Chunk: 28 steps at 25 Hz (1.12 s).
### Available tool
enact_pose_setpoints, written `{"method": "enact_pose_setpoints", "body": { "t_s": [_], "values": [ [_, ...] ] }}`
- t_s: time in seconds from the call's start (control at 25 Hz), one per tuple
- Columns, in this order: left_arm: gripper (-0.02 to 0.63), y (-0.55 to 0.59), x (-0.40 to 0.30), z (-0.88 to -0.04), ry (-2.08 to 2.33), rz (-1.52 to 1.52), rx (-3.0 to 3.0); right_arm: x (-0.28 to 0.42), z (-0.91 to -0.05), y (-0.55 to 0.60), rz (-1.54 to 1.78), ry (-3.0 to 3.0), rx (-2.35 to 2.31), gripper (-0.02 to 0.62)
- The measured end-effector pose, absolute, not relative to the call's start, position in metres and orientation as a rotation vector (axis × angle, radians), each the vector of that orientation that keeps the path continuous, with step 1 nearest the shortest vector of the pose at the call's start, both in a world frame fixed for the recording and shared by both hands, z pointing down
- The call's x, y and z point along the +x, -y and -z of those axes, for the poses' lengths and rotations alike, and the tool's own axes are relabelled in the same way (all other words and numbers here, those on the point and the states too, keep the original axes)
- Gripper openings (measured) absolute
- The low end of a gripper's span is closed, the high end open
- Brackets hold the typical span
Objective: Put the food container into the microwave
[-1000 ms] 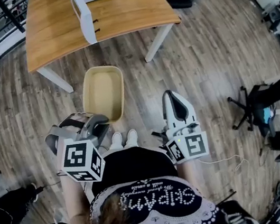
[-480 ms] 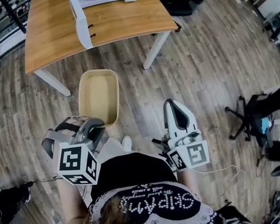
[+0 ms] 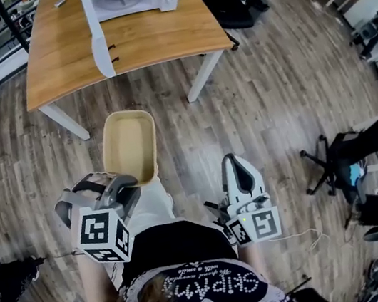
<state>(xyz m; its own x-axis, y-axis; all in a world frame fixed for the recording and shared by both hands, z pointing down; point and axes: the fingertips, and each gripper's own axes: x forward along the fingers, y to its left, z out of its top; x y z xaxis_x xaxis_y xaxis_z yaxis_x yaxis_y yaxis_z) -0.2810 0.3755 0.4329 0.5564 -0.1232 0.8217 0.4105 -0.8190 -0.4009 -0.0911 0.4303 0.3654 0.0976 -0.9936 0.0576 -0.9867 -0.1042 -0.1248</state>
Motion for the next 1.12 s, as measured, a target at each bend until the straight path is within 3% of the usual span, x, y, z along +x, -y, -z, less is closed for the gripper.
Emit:
{"method": "enact_pose_setpoints", "body": {
  "t_s": [1.12],
  "values": [
    [0.044,-0.196,-0.204,-0.409,0.338,1.165,-2.204,-0.023,-0.352,-0.246,0.201,-1.989,-2.325,0.034]
  ]
}}
